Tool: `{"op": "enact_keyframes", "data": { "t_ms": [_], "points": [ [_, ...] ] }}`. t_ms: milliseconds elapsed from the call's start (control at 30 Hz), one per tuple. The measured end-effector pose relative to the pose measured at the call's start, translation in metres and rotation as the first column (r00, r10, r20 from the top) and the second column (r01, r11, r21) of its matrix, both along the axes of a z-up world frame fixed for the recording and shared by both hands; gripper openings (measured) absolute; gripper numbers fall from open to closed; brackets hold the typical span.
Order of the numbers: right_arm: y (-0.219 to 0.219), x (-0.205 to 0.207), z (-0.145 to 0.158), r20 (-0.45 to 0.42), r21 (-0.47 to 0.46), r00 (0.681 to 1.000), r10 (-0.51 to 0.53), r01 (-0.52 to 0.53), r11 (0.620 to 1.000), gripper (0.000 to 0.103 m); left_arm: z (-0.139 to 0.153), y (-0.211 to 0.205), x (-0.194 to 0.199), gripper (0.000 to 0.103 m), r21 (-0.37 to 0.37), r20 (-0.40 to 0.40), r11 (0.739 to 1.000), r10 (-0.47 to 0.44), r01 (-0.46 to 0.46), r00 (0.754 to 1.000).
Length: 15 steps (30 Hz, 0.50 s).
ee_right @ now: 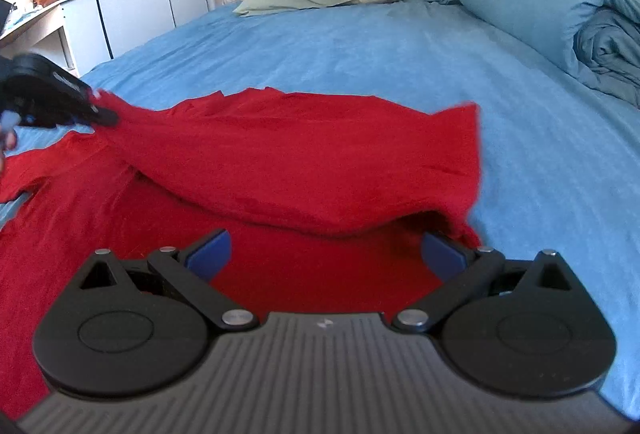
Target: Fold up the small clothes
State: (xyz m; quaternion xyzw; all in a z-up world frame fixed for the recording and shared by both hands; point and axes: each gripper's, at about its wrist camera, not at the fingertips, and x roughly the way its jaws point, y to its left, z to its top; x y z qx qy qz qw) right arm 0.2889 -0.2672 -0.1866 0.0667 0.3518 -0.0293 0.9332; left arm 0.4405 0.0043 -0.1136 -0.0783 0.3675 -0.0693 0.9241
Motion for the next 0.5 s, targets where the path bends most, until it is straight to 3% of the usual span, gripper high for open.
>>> {"op": "enact_keyframes", "data": {
  "t_ms": [167,333,400,433,500],
  "points": [
    [0.003,-0.003,0.002,0.010,-0.003,1.000,0.006,-0.006,1.000,0.103,0.013,0.034,-0.013,0.006,0.073,0.090,0.995,0.068,-0.075,0.994],
    [0.005,0.001,0.000,-0.010,-0.005,1.000,-0.003,0.003,1.000,0.103,-0.019,0.050,-0.014,0.007,0.056,-0.009,0.996,0.070,-0.070,0.997],
    [0.006,0.002,0.002,-0.012,-0.017,1.000,-0.003,0.003,1.000,0.103,-0.027,0.050,-0.018,0.013,0.056,-0.024,0.996,0.066,-0.064,0.998],
    [0.006,0.001,0.003,-0.013,-0.025,1.000,-0.004,0.003,1.000,0.103,-0.027,0.050,-0.020,0.019,0.058,-0.025,0.996,0.067,-0.065,0.997],
    [0.006,-0.002,0.008,-0.009,-0.051,1.000,-0.003,0.002,0.999,0.103,-0.025,0.049,-0.027,0.062,0.067,-0.021,0.995,0.071,-0.069,0.997]
  ]
}}
